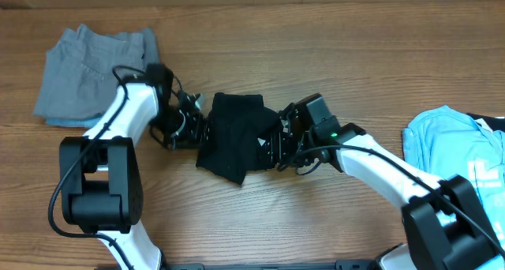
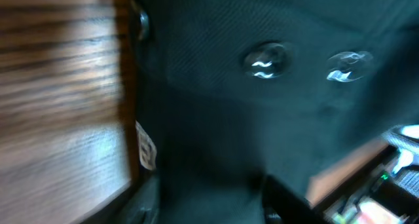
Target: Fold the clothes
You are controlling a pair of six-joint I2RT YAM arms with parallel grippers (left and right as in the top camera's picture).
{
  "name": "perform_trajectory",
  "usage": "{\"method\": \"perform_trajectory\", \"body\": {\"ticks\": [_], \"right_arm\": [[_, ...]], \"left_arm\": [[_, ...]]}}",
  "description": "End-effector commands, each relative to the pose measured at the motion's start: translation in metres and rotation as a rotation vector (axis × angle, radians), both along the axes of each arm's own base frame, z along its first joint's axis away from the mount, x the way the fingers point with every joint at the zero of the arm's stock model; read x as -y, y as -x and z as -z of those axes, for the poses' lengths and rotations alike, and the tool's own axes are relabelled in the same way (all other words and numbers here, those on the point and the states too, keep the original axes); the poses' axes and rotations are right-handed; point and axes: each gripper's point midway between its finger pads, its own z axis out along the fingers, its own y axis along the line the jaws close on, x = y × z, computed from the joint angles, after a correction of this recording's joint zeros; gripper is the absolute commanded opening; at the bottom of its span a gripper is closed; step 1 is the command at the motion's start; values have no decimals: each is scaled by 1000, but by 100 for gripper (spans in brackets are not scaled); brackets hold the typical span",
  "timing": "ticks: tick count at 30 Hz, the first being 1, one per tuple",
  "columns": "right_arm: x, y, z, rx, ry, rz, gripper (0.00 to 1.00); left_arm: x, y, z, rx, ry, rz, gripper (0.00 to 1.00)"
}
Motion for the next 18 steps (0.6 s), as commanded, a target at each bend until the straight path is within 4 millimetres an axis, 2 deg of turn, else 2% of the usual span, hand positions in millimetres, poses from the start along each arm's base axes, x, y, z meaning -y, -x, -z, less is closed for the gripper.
{"method": "perform_trajectory", "body": {"ticks": [1, 2, 3, 4, 7, 8, 11, 12, 13, 14, 15, 17, 18], "right_arm": [[-4, 2, 24, -70, 32, 48, 31], [-4, 2, 29, -91, 36, 65, 19], [-1, 2, 30, -111, 41, 85, 11], [3, 1, 32, -125, 49, 106, 7], [27, -3, 33, -191, 95, 217, 4], [32, -5, 30, -191, 96, 225, 5], [44, -9, 12, -140, 65, 194, 33], [45, -10, 7, -125, 56, 183, 35], [50, -13, -14, -62, 36, 170, 38], [50, -13, -21, -47, 29, 171, 39], [50, -17, -38, -4, 6, 173, 40], [45, -25, -67, 84, -44, 182, 38], [41, -29, -73, 104, -65, 192, 38]], "left_arm": [[5, 13, 15, -11, 40, 10, 38], [6, 11, 16, 0, 47, 9, 37], [7, 10, 15, 6, 53, 8, 41], [8, 9, 14, 8, 55, 8, 47], [6, 6, 9, 7, 54, 7, 54], [5, 6, 7, 10, 55, 9, 54], [0, -1, -1, 12, 57, -6, 56], [-2, -2, -3, 12, 56, -12, 57], [-7, -7, -10, 14, 56, -28, 59], [-8, -10, -12, 18, 56, -34, 60], [-11, -14, -14, 23, 56, -51, 65], [-19, -27, -15, 40, 51, -121, 96], [-20, -31, -15, 53, 51, -130, 100]]}}
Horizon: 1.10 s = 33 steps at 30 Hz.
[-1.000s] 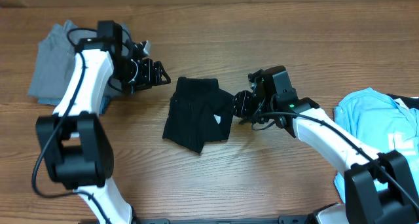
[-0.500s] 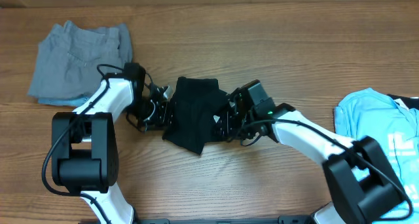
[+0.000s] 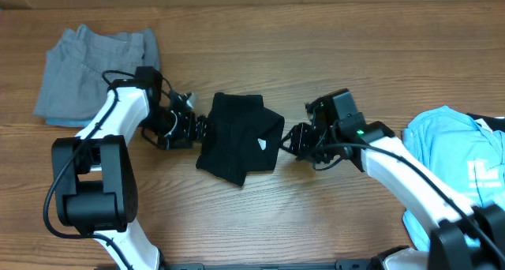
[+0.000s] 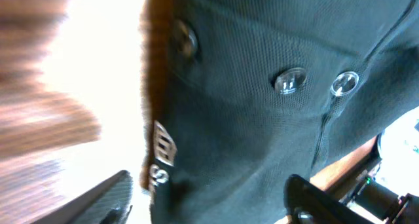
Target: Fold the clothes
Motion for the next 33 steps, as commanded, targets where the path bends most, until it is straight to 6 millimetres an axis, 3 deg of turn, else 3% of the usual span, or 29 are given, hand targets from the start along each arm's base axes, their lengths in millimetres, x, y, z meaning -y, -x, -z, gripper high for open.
{"method": "perform_trajectory", "body": {"ticks": [1, 6, 9, 14, 18, 20, 27, 33], "right_arm": [[-12, -17, -36, 123, -68, 5, 38], [-33, -29, -20, 129, -75, 12, 38], [-60, -29, 3, 123, -87, -46, 29], [-84, -29, 34, 108, -98, -87, 28], [-70, -34, 74, 1, -2, 46, 25], [-66, -33, 82, -27, 19, 74, 25], [-64, -34, 84, -25, 32, 82, 25], [-62, -35, 84, -22, 38, 86, 25]], "left_arm": [[-4, -21, -6, 55, 12, -55, 100], [9, -39, -9, 142, 60, -35, 100], [12, -43, -9, 162, 61, -31, 100], [11, -44, -9, 166, 61, -30, 100], [11, -43, -9, 163, 60, -30, 100], [11, -43, -8, 163, 60, -30, 100], [13, -43, 5, 149, 65, -25, 100], [45, -38, 50, 62, 196, 9, 100]]}}
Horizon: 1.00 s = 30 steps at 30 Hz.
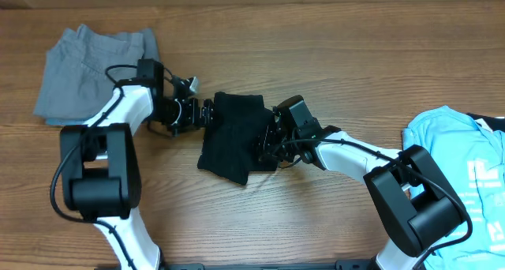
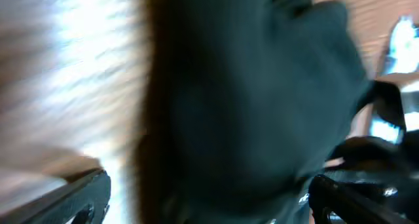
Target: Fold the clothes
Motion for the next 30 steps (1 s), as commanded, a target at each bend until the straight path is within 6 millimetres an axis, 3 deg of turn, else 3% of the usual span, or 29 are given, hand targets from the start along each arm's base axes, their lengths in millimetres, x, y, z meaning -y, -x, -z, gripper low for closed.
{"method": "perform_trajectory", "body": {"ticks": [1, 6, 12, 16, 17, 18, 20, 24, 27, 28, 30], "right_arm": [[5, -9, 4, 16, 37, 37, 25], [5, -9, 4, 16, 37, 37, 25], [6, -9, 4, 14, 38, 37, 25], [6, -8, 4, 11, 40, 37, 25], [6, -8, 4, 12, 39, 37, 24], [6, -8, 5, 8, 40, 36, 21], [6, -6, 4, 0, 36, 32, 18], [9, -6, -19, 5, -23, 8, 18], [21, -11, -49, 53, -35, 26, 18], [26, -12, -72, 99, -49, 34, 18], [33, -12, -99, 159, -51, 55, 18]], "left_arm": [[29, 17, 41, -117, 99, 47, 100], [52, 30, 52, -165, 151, 94, 96], [70, 39, 53, -175, 146, 145, 55], [68, 39, 53, -174, 147, 141, 42], [67, 38, 53, -173, 147, 138, 36], [65, 36, 52, -173, 149, 130, 24], [61, 34, 50, -172, 157, 117, 17], [55, 28, 35, -171, 178, 91, 10], [48, 19, 17, -141, 180, 74, 5], [45, 10, -1, -96, 187, 67, 4], [44, -2, -32, -21, 228, 62, 4]]}}
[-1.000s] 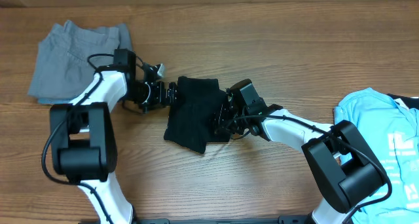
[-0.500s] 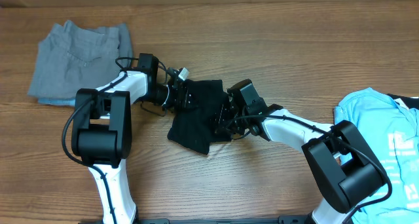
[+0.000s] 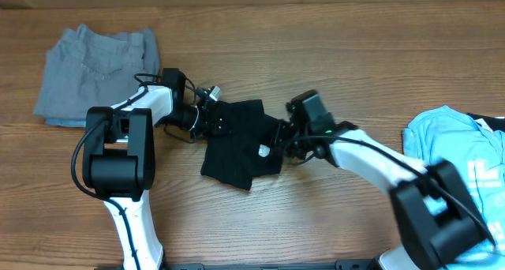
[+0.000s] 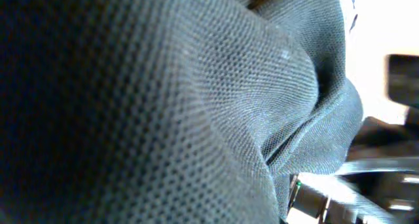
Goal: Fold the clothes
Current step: 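Carry the folded black shirt with the left gripper onto the grey stack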
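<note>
A black mesh garment (image 3: 237,153) lies bunched and folded at the table's middle, a small white tag showing on it. My left gripper (image 3: 215,121) is pushed into its upper left edge. In the left wrist view the black garment (image 4: 163,106) fills the frame and hides the fingers, so open or shut cannot be told. My right gripper (image 3: 282,138) rests against the garment's right edge, dark on dark, its state unclear. Part of the right arm (image 4: 340,198) shows past the fabric.
Folded grey shorts (image 3: 95,69) lie at the back left. A light blue shirt (image 3: 454,148) lies at the right edge with a dark item beside it. Bare wooden table (image 3: 331,57) stretches behind and in front of the black garment.
My left gripper has moved right, deeper into the garment's upper left edge; fabric now covers its camera. The right gripper has shifted slightly right along the right edge. The garment sits a little further right.
Both grippers were at the black garment's two sides. Then both had drawn back, left and right, leaving it lying folded. A second ago the left stood open at the upper left edge and the right reached onto the cloth. Now both press into its edges.
</note>
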You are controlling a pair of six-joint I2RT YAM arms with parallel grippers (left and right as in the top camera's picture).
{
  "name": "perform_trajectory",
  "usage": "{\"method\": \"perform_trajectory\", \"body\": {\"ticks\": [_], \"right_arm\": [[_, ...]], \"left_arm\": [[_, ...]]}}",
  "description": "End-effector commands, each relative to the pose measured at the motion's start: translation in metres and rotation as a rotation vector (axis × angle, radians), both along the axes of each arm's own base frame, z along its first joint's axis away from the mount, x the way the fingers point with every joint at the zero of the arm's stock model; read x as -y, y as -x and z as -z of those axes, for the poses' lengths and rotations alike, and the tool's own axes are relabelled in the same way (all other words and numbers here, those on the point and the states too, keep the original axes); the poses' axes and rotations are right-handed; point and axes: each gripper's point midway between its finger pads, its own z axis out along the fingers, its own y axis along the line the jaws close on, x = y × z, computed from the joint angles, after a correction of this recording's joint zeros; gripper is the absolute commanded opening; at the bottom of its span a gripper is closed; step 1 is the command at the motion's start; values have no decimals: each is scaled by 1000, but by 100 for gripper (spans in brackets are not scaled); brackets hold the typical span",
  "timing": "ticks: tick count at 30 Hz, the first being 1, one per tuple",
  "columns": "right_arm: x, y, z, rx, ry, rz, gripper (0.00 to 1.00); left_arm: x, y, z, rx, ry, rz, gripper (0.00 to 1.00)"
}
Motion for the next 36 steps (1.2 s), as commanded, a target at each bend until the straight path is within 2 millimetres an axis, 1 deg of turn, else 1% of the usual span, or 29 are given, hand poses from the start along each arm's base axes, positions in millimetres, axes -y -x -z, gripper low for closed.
{"method": "perform_trajectory", "body": {"ticks": [1, 2, 3, 4, 5, 6, 7, 8, 9, 10, 11, 13, 15, 16, 17, 18, 19, 21, 23, 24, 25, 26, 27, 28, 29, 30, 32, 35, 36], "right_arm": [[7, -9, -63, 169, -27, 21, 18], [10, -8, -69, 182, -22, 29, 18], [15, -5, -76, 192, -9, 41, 18], [17, -4, -78, 193, -3, 45, 18], [20, 0, -79, 186, 9, 50, 18], [22, 2, -79, 179, 14, 50, 18], [23, 5, -77, 165, 21, 49, 18], [24, 7, -75, 153, 27, 49, 18], [25, 8, -73, 146, 32, 48, 18], [25, 9, -73, 151, 38, 37, 18], [25, 10, -72, 160, 45, 22, 18], [26, 12, -70, 156, 58, 19, 19], [28, 13, -68, 148, 69, 16, 18], [30, 14, -66, 140, 82, 21, 18], [31, 15, -64, 137, 89, 23, 18], [35, 17, -61, 125, 110, 30, 18], [38, 19, -58, 115, 127, 33, 18], [41, 21, -55, 101, 143, 35, 18], [42, 23, -54, 91, 147, 34, 18], [42, 24, -53, 87, 150, 34, 18], [42, 25, -53, 84, 152, 33, 19], [42, 25, -53, 82, 152, 33, 19], [43, 28, -51, 70, 154, 30, 19], [43, 29, -51, 65, 157, 29, 19], [45, 32, -48, 49, 165, 28, 18], [47, 35, -47, 34, 174, 27, 18], [50, 39, -44, 14, 188, 26, 18], [52, 39, -42, 14, 201, 32, 19], [51, 38, -43, 18, 198, 33, 18]], "left_arm": [[-9, -29, -60, 159, 18, -44, 4], [-11, -36, -73, 173, 21, -70, 4], [-14, -46, -95, 205, 32, -102, 4], [-15, -52, -108, 229, 45, -116, 4], [-18, -64, -135, 284, 67, -142, 4], [-21, -72, -151, 319, 76, -160, 4], [-29, -87, -178, 384, 84, -198, 4], [-37, -100, -197, 436, 89, -228, 4], [-49, -112, -213, 466, 90, -273, 4], [-60, -121, -222, 479, 83, -316, 4], [-82, -138, -236, 501, 73, -408, 4], [-117, -159, -259, 549, 94, -534, 4], [-145, -173, -272, 577, 106, -635, 4], [-162, -179, -276, 586, 98, -698, 4], [-178, -183, -278, 589, 85, -754, 4], [-210, -189, -278, 586, 47, -867, 4], [-236, -190, -273, 553, 30, -955, 4], [-260, -189, -267, 514, 19, -1034, 4], [-293, -188, -254, 454, 12, -1140, 4], [-302, -188, -247, 418, 19, -1174, 4], [-310, -187, -235, 363, 22, -1214, 4], [-315, -187, -226, 324, 19, -1242, 4], [-322, -187, -209, 259, 2, -1293, 4], [-326, -187, -201, 234, -10, -1316, 4], [-334, -187, -188, 209, -40, -1345, 4], [-338, -186, -183, 198, -54, -1360, 4], [-345, -181, -167, 142, -87, -1396, 7], [-346, -170, -140, 18, -122, -1430, 8], [-348, -163, -127, -32, -158, -1449, 11]]}}
